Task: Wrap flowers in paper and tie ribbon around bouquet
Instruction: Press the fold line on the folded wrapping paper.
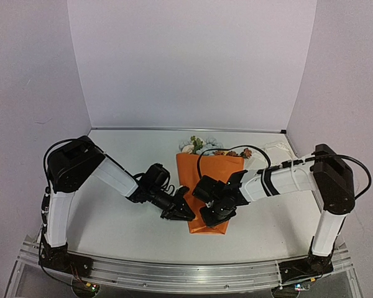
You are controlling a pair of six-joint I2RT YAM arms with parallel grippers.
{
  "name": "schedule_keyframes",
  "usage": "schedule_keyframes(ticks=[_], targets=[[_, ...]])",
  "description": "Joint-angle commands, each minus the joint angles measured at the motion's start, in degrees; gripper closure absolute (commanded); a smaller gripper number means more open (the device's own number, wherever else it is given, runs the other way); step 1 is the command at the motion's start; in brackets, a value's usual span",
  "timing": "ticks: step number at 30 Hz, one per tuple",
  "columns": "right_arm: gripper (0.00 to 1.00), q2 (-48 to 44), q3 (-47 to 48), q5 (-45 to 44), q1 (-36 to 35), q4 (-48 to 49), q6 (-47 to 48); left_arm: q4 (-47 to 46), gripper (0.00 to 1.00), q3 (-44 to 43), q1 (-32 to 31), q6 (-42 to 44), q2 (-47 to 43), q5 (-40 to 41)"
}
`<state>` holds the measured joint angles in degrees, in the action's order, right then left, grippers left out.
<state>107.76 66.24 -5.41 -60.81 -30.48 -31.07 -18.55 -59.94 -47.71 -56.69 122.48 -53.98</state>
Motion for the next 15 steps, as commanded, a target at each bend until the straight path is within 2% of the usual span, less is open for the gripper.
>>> schedule_keyframes(ticks=[1, 10, 12, 15], targets=[[0.75, 1.8, 0.05, -2.38, -1.01, -0.88, -0.4, -5.14, 0.82, 0.49, 1.92, -5.58, -0.52, 0.09], [0.75, 1.9, -0.41, -2.1, -1.82, -0.97, 0.13, -9.88, 0.82, -0.46, 5.86, -11.03, 3.04, 1.29], [0.75, 1.68, -0.54, -2.07, -1.85, -0.9, 0.13, -8.18, 0.82, -1.49, 6.66, -10.32, 3.53, 2.1], [0.75, 1.34, -0.73, -2.33, -1.88, -0.78, 0.12, 0.02, 0.82, -5.38, 7.14, -4.41, 3.94, 4.45]])
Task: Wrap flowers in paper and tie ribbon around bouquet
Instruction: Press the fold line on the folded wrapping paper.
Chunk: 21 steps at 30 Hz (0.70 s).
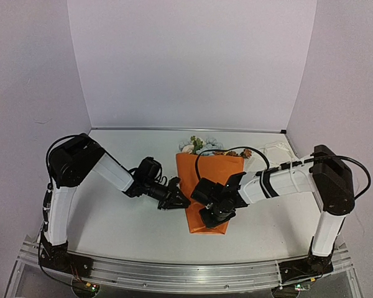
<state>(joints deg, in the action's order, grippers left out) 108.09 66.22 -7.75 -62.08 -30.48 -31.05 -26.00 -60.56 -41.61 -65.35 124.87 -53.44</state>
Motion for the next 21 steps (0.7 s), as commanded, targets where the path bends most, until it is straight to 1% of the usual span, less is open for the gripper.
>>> schedule_keyframes(ticks=[1, 4, 9, 14, 21], targets=[[0.75, 0.94, -0.86, 0.04, -0.65, -0.55, 0.11, 10.86, 0.82, -6.05, 1.08, 6.08, 1.77, 4.97], [0.75, 0.76, -1.38, 0.24, -0.69, 0.29, 0.1, 17.63, 0.82, -9.42, 1.32, 10.39, 2.42, 9.02], [0.75, 0.29, -2.61, 0.21, -0.69, 1.6, -0.09, 22.19, 0.82, -12.97, 2.42, 12.71, 4.25, 12.72], [0.75, -0.35, -4.2, 1.17, -0.71, 3.42, 0.03, 25.3, 0.81, -17.49, 3.54, 14.5, 5.79, 13.49], [0.74, -1.17, -5.96, 1.13, -0.68, 5.01, 0.26, 32.17, 0.81, -24.06, 5.72, 17.64, 9.53, 13.75]])
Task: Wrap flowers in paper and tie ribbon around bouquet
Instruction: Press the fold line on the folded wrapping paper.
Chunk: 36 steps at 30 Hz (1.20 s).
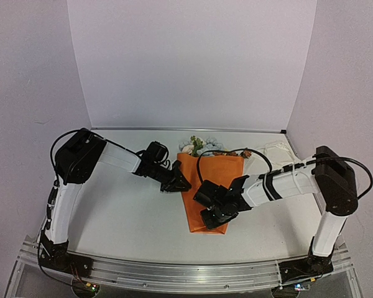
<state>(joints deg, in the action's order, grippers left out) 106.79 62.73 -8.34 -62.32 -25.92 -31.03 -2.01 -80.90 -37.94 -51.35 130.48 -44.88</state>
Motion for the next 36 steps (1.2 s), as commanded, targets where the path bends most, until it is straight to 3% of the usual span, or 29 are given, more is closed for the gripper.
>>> schedule_keyframes(ticks=[1, 10, 18, 25, 30, 36], targets=[[0.74, -0.02, -2.68, 1.74, -0.48, 0.66, 0.26, 8.98, 0.81, -4.65, 2.46, 4.12, 4.48, 5.34], [0.74, -0.38, -3.84, 2.25, -0.47, 1.95, 0.44, 13.35, 0.81, -12.25, 7.02, 7.32, 8.21, 6.44], [0.74, -0.35, -4.46, 2.92, -0.46, 2.54, 0.44, 19.86, 0.81, -28.2, 10.64, 11.5, 15.49, 6.21], [0.74, -0.51, -4.27, 3.44, -0.5, 2.55, 0.32, 19.93, 0.8, -36.53, 13.9, 10.81, 18.95, 5.48], [0.73, -1.9, -3.3, 4.25, -0.4, 1.91, -0.05, 18.74, 0.79, -39.53, 15.3, 10.92, 18.28, 3.76], [0.63, -8.05, 1.77, 5.44, 0.71, -3.83, 0.68, 19.54, 0.77, -37.57, 15.62, 13.6, 11.15, 3.34]])
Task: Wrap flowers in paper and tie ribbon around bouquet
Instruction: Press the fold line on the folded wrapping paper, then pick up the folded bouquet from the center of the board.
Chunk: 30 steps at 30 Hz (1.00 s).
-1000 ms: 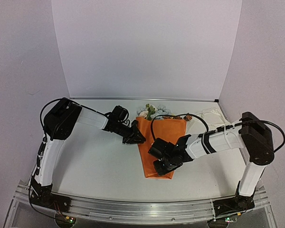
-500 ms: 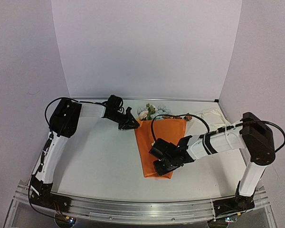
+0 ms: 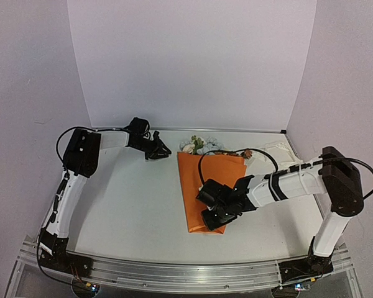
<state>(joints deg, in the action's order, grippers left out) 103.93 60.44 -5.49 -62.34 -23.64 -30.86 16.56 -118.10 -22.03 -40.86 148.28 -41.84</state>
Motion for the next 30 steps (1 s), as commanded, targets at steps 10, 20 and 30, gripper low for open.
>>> schedule_keyframes(ticks=[10, 20, 30], targets=[[0.3, -14.08, 1.88, 6.54, 12.31, -10.05, -6.08, -13.41, 0.73, 27.18, -1.27, -2.94, -26.5, -1.45], [0.22, -10.11, -7.04, 19.36, 22.71, 4.07, -11.81, -26.21, 0.69, 45.14, -8.54, -9.4, -32.98, -3.85], [0.48, -3.26, -7.08, 23.0, 24.72, 11.25, -11.38, -34.62, 0.69, 48.6, -10.84, -15.45, -30.7, -3.18]])
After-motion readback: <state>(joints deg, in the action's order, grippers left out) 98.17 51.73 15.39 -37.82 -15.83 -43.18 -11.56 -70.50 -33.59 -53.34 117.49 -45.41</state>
